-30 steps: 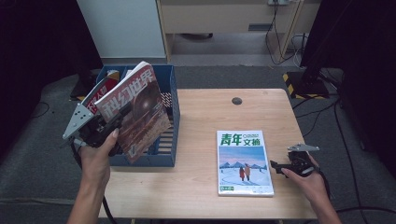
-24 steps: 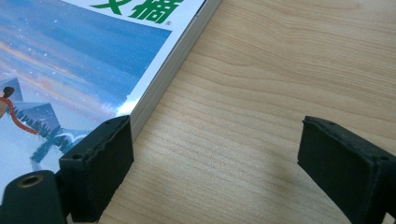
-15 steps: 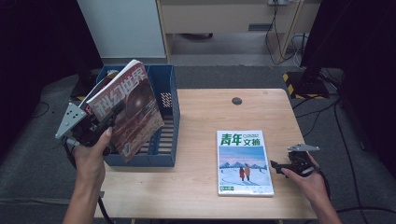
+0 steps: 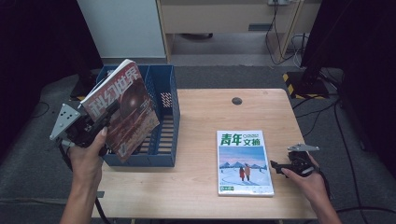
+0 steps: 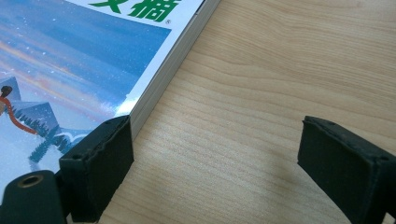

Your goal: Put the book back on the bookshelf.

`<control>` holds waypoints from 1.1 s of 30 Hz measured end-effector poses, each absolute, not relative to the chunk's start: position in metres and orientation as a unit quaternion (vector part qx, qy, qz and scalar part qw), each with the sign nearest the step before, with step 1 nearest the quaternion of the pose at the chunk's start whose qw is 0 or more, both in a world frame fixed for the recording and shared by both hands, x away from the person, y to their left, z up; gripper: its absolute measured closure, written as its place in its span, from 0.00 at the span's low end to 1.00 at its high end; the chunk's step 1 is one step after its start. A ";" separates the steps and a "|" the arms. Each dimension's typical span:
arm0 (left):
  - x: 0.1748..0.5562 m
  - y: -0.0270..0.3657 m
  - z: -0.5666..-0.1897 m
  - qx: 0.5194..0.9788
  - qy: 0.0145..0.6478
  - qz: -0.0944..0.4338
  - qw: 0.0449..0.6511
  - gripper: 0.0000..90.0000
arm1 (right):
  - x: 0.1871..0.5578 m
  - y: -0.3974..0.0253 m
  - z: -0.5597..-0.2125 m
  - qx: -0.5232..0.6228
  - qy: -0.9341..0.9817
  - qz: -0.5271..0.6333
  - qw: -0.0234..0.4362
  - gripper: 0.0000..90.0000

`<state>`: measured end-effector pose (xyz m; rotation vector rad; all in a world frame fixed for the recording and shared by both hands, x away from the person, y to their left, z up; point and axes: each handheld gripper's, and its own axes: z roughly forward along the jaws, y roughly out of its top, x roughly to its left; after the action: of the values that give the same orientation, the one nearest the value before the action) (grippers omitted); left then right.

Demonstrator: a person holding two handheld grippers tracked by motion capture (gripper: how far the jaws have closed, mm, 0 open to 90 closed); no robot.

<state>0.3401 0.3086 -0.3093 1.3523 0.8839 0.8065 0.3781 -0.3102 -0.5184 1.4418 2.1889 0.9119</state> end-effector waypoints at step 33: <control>0.343 0.317 -0.306 0.580 0.413 0.380 0.590 0.93 | 0.378 -0.310 -0.520 0.512 0.775 0.322 0.180 0.12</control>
<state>0.3433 0.3166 -0.3059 1.3509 0.9611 0.8844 0.3784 -0.3100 -0.5202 1.4480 2.1910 0.9095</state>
